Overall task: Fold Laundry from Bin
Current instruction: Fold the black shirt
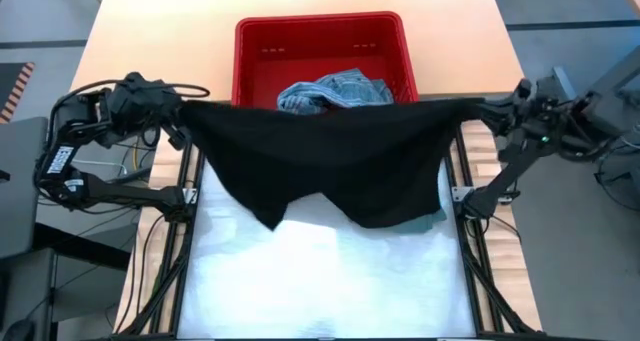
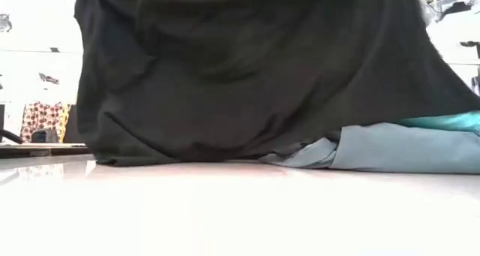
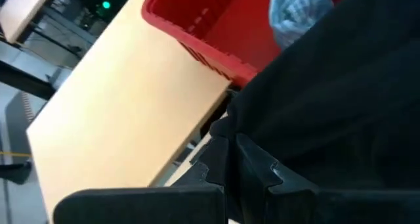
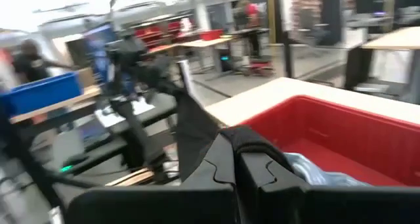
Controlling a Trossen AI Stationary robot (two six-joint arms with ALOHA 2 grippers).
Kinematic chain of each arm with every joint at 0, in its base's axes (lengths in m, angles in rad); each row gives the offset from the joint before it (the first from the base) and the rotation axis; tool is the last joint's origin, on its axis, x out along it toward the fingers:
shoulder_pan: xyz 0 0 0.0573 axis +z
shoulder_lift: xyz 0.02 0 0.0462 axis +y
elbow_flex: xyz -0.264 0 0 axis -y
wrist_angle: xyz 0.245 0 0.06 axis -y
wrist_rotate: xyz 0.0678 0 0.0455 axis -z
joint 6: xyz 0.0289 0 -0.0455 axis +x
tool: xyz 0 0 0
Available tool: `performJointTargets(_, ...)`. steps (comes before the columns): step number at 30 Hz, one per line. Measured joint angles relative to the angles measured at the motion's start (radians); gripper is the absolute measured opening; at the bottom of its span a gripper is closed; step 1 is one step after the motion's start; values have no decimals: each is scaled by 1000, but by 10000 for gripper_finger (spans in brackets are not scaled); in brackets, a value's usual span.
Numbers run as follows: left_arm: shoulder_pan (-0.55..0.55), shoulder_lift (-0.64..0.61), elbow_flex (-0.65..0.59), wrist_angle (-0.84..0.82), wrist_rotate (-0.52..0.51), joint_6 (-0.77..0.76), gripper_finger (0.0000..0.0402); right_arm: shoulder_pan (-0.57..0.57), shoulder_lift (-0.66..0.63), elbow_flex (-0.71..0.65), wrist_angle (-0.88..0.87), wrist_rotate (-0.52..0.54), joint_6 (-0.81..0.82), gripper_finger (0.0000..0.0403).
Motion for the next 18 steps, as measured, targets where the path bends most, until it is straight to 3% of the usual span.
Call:
performJointTargets(7,69,0,1,117,1,114,0,0,-51,0,-50,-7,-16,17)
performJointTargets(16,231,56,2,252,57,291,0,-5,-83,0,-172,175,96,17)
performJointTargets(18,276,64,2,244,80,304,0,-17,-98,-1,-174,168,110,17)
